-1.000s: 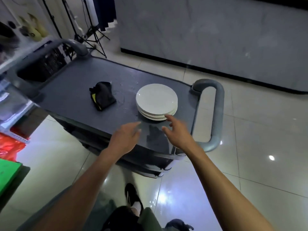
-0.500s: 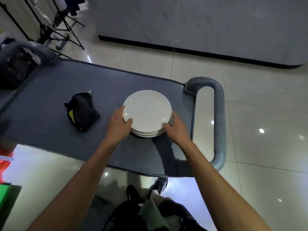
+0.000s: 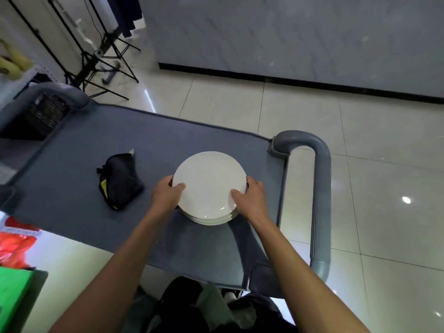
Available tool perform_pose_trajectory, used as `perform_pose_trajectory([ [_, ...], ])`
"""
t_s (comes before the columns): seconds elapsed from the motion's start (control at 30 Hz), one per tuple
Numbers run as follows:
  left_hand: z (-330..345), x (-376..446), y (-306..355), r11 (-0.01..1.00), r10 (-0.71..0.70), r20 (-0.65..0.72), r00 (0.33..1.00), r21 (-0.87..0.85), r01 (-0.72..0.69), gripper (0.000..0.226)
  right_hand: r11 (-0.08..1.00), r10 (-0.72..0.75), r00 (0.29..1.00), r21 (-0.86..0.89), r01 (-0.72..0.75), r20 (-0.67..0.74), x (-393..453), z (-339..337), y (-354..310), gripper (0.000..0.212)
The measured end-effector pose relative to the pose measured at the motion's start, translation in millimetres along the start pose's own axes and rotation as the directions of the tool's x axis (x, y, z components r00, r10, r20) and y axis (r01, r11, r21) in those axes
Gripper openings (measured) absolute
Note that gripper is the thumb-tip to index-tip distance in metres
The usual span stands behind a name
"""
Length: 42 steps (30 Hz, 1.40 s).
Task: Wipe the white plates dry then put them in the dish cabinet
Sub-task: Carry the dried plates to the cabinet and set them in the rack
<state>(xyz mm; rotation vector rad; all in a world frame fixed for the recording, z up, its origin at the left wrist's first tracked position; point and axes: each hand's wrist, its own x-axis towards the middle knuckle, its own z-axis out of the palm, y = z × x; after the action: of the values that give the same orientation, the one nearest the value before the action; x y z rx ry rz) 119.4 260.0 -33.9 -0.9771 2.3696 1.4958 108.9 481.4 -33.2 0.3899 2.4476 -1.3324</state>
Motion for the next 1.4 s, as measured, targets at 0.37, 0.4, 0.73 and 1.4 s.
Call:
perform_pose_trajectory([
  [0.37,4,10,-5,0.993,0.067,0.012,0.998,0.098,-0.068,0.033,0.995,0.099,0.985,0.031,-0.095,-0.144,-1,21,-8,0.053],
  [0.4,4,12,-4,0.993,0.062,0.015,0.998,0.097,-0.063,0.033,0.994,0.105,0.982,0.035,-0.101,-0.155,-2,23,-8,0.053],
  [0.73,0,10,2,0.997,-0.008,0.1,0.995,-0.072,0.015,0.042,0.987,0.141,0.969,0.106,-0.121,-0.204,-8,33,-14,0.052],
  [1.4,-12,1,17,0.972,0.117,0.022,0.993,-0.207,-0.11,0.048,0.95,0.062,0.936,0.308,0.051,-0.345,-30,45,-35,0.058],
])
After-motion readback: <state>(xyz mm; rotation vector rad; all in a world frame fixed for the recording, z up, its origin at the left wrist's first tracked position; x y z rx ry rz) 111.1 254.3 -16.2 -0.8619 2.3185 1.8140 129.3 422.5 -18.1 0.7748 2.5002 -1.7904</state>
